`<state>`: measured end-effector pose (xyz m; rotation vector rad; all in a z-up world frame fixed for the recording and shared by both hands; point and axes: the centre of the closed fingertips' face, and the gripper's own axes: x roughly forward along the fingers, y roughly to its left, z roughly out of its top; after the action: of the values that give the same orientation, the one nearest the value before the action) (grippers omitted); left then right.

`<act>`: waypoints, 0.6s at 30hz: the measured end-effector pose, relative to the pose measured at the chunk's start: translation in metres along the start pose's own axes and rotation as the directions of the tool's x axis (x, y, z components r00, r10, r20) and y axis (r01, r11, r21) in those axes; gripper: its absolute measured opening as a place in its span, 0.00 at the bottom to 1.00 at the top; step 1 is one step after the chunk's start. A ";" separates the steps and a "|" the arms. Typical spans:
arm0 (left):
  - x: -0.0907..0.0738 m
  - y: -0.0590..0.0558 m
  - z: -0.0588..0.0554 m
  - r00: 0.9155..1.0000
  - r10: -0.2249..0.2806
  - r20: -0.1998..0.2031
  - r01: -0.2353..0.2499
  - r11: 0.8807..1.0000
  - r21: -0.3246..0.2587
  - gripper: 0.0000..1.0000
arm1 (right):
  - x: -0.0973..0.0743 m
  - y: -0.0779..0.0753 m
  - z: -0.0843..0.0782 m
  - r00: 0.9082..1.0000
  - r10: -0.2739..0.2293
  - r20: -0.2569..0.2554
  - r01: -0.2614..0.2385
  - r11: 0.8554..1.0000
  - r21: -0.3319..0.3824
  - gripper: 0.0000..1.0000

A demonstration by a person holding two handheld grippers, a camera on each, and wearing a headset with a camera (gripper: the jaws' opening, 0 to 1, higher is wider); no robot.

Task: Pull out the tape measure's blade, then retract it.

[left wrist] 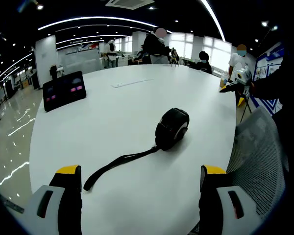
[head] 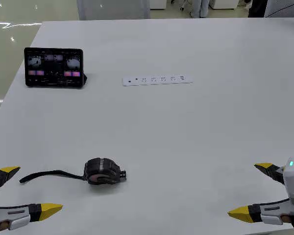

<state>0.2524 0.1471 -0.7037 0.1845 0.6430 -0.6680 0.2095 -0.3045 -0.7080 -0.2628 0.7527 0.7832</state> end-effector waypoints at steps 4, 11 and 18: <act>-0.001 0.000 0.000 1.000 -0.001 0.000 0.001 1.000 0.006 0.99 | 0.000 0.000 -0.002 1.000 0.000 -0.006 0.000 1.000 -0.003 1.00; -0.002 0.001 0.000 1.000 -0.003 0.000 0.003 1.000 0.013 0.99 | 0.000 -0.003 0.000 1.000 -0.004 -0.002 0.004 1.000 -0.010 1.00; -0.002 -0.001 0.000 1.000 -0.018 0.001 0.018 1.000 0.022 0.99 | 0.001 -0.011 0.002 1.000 -0.029 0.002 0.029 0.998 -0.051 1.00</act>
<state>0.2506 0.1470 -0.7022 0.1992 0.6364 -0.6924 0.2190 -0.3106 -0.7084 -0.3180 0.7267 0.7758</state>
